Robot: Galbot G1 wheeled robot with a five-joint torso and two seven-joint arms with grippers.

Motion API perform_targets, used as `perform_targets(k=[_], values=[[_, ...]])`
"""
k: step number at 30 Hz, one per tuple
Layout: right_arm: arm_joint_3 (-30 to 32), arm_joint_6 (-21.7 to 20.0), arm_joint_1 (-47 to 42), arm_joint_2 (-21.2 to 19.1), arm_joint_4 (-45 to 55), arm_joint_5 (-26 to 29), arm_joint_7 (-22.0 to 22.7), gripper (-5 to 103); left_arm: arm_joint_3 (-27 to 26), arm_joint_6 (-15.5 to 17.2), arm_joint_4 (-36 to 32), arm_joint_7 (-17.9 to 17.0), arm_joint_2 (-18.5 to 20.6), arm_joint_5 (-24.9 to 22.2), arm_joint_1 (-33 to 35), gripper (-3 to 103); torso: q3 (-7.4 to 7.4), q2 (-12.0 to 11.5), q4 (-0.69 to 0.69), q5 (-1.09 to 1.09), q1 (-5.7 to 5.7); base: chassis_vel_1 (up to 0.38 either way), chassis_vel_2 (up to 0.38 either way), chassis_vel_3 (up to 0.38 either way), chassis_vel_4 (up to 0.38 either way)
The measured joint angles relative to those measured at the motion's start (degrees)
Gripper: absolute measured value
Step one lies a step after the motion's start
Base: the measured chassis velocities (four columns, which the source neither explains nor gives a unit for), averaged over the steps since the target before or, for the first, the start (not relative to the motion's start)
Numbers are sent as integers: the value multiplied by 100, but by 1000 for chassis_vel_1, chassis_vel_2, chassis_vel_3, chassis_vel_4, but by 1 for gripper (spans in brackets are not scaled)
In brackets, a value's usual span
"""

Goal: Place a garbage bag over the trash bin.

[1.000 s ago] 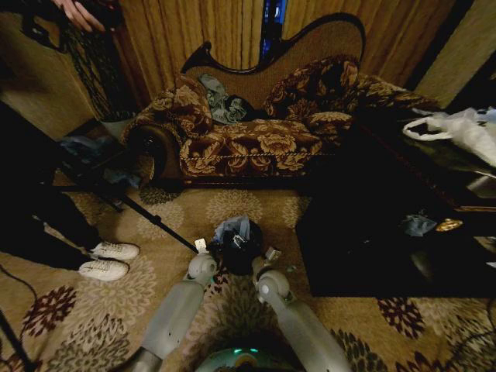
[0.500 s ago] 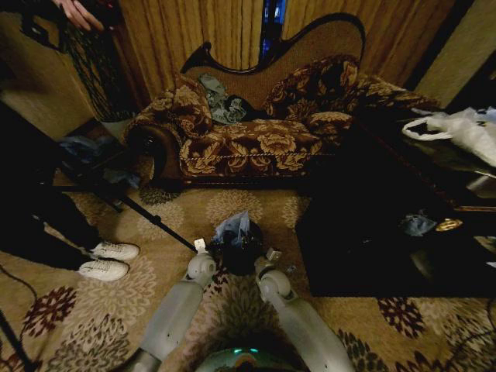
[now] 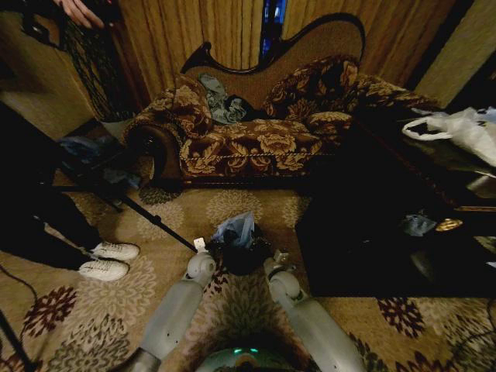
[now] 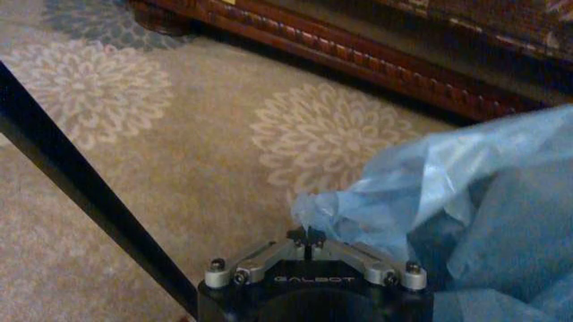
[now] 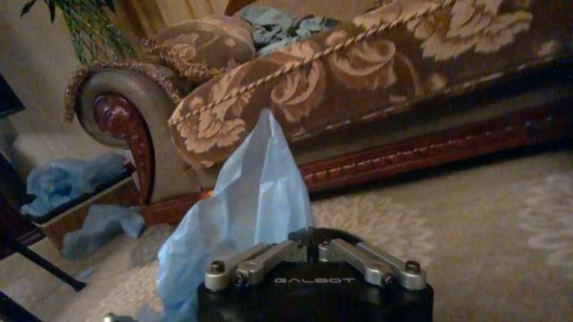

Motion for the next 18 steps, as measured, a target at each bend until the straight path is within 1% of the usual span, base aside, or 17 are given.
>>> perform_targets(k=[6,12,16,17,18], values=[[171,1,-3,-222,86,-66,-54,0,-157,-21,41,22,38,4,-22,0,0,0,-1,0,0,0,0,0,0],[283,23,51,-239,-9,-148,-123,0,-213,-35,77,36,68,6,-36,0,0,0,0,0,0,0,0,0,0],[401,-56,59,-226,78,-46,-121,0,-218,-35,62,38,64,7,-33,0,0,0,0,1,0,0,0,0,0],[459,-228,52,-239,268,192,-124,-3,-201,-35,50,38,42,14,-30,0,0,0,0,0,0,0,0,0,0],[459,-313,38,-254,391,351,-123,3,-186,-35,48,38,30,18,-30,0,0,0,0,0,0,0,0,0,0]])
